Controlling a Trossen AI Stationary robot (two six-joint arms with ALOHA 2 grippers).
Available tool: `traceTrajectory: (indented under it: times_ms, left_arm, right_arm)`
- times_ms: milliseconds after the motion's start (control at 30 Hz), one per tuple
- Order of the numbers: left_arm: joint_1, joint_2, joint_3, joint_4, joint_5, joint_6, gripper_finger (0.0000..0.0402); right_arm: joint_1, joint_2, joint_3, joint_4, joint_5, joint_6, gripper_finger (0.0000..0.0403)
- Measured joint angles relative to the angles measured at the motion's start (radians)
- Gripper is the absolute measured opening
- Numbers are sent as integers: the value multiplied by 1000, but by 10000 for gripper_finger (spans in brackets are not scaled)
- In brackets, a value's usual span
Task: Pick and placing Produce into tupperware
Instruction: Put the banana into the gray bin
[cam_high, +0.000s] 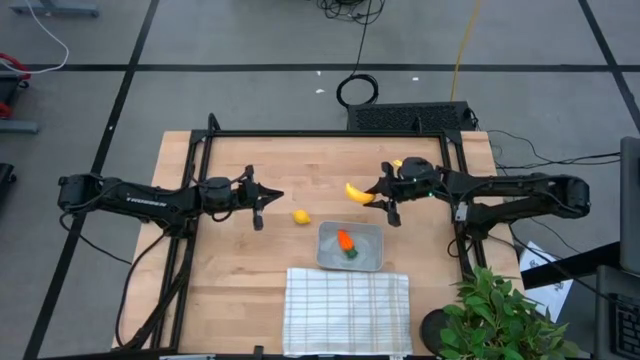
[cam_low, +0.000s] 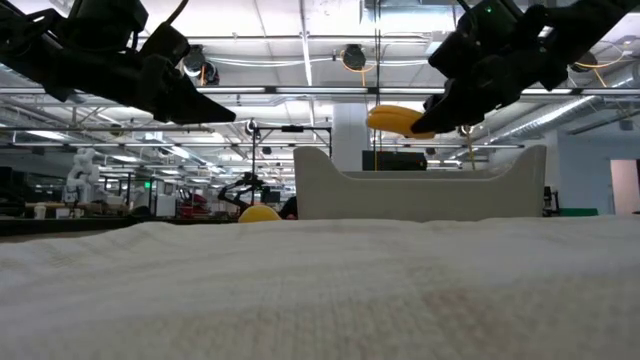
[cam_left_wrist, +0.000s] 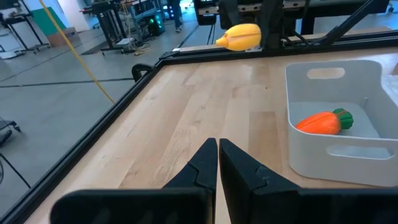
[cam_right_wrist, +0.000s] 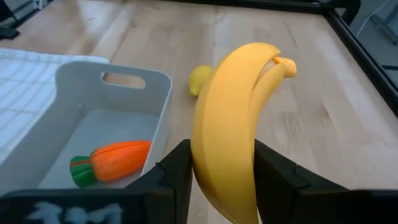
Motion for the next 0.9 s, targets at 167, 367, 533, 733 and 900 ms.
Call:
traceTrajectory:
  times_ms: [167, 367, 533, 733, 900]
  left_arm:
    - [0, 0, 0, 0, 0, -1, 21]
    - [0, 0, 0, 0, 0, -2, 21]
    - [0, 0, 0, 0, 0, 0, 21]
    - [0, 0, 0, 0, 0, -1, 21]
    - [0, 0, 0, 0, 0, -14, 21]
  right_arm:
    - [0, -7, 30, -64, 0, 0, 120]
    - [0, -73, 40, -92, 0, 16, 120]
    - [11, -130, 40, -92, -26, 43, 120]
    - [65, -153, 40, -114, -26, 61, 121]
    - [115, -140, 40, -122, -26, 79, 121]
